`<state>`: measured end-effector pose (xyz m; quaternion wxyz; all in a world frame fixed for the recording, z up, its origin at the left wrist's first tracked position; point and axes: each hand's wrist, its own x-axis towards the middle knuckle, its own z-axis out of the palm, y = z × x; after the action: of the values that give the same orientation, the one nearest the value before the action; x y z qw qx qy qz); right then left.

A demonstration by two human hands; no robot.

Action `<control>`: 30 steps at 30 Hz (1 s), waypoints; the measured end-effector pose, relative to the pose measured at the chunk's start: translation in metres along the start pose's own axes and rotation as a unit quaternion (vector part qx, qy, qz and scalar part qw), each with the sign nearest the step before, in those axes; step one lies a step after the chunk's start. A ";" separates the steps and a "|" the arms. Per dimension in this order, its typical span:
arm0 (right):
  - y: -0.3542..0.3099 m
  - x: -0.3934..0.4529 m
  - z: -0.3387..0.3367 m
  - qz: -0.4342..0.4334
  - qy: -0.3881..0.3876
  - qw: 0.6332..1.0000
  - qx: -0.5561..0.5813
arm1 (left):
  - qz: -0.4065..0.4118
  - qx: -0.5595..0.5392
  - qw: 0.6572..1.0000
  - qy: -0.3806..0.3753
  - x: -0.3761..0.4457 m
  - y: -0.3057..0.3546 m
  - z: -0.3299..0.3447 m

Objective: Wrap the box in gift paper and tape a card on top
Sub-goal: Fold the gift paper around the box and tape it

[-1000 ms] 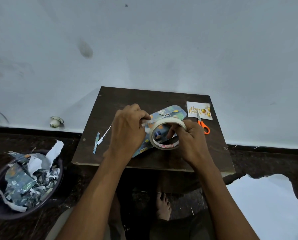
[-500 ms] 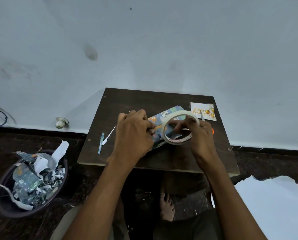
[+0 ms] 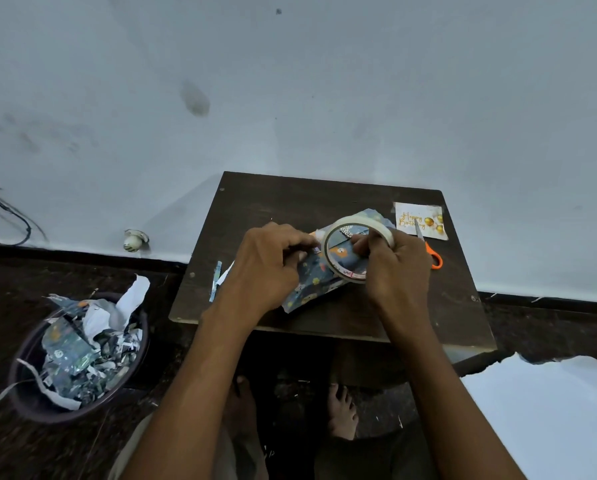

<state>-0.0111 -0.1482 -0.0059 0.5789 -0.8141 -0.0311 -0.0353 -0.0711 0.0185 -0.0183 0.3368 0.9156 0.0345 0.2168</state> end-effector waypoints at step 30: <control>0.001 -0.016 0.018 -0.078 0.055 0.988 -0.120 | -0.219 -0.105 0.969 0.041 0.014 0.010 0.009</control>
<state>-0.0270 -0.1320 -0.0144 0.4729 -0.8698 -0.0579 -0.1282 -0.0556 0.0085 -0.0129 0.4687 0.8356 0.2249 0.1776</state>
